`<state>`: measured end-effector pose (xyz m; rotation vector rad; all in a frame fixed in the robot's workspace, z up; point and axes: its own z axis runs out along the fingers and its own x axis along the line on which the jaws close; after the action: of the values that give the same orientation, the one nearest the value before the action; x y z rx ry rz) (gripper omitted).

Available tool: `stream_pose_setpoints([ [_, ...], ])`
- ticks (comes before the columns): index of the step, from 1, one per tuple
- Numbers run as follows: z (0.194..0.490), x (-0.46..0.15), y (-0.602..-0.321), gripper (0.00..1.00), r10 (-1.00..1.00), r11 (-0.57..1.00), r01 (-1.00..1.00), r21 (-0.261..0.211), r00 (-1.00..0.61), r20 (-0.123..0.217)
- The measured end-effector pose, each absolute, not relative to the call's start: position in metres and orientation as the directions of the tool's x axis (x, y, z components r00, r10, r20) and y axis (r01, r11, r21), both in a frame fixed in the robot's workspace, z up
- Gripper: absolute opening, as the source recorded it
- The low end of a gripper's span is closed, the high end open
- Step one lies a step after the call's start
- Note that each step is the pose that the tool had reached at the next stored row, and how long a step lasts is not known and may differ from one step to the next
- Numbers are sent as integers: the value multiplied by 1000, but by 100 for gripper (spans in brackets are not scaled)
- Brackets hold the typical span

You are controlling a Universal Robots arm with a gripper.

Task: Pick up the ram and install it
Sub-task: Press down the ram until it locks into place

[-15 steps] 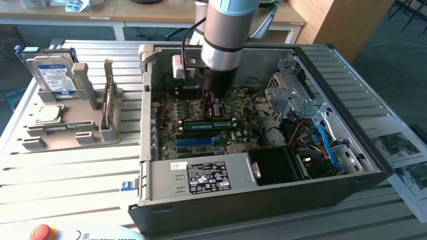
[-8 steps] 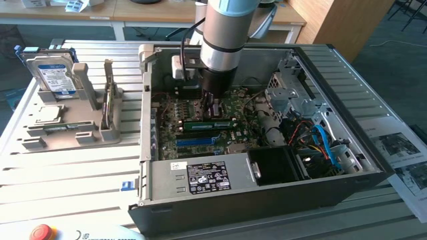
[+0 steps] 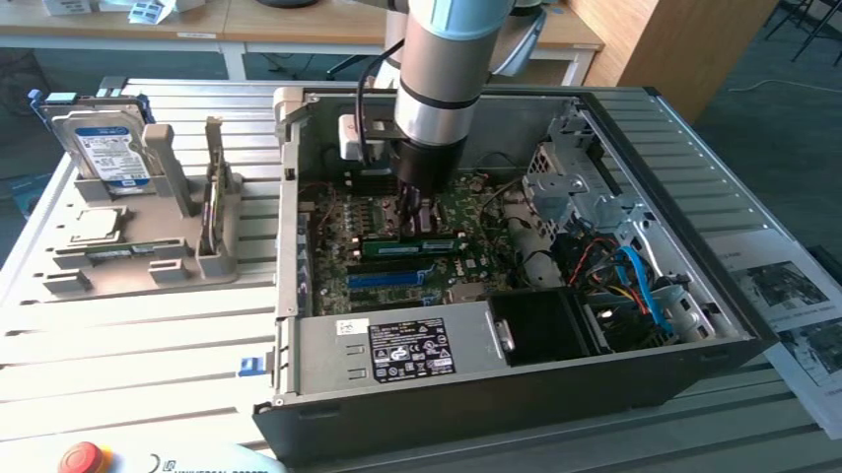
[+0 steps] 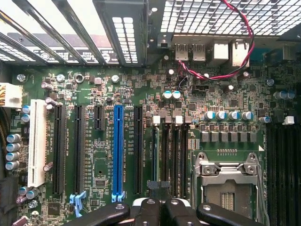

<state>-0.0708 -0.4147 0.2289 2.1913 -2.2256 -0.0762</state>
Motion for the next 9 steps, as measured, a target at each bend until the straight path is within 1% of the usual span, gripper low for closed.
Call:
stream_pose_setpoints([
  [9,227,-71,-415,10,-1000,15,-999,47,-16,-22],
])
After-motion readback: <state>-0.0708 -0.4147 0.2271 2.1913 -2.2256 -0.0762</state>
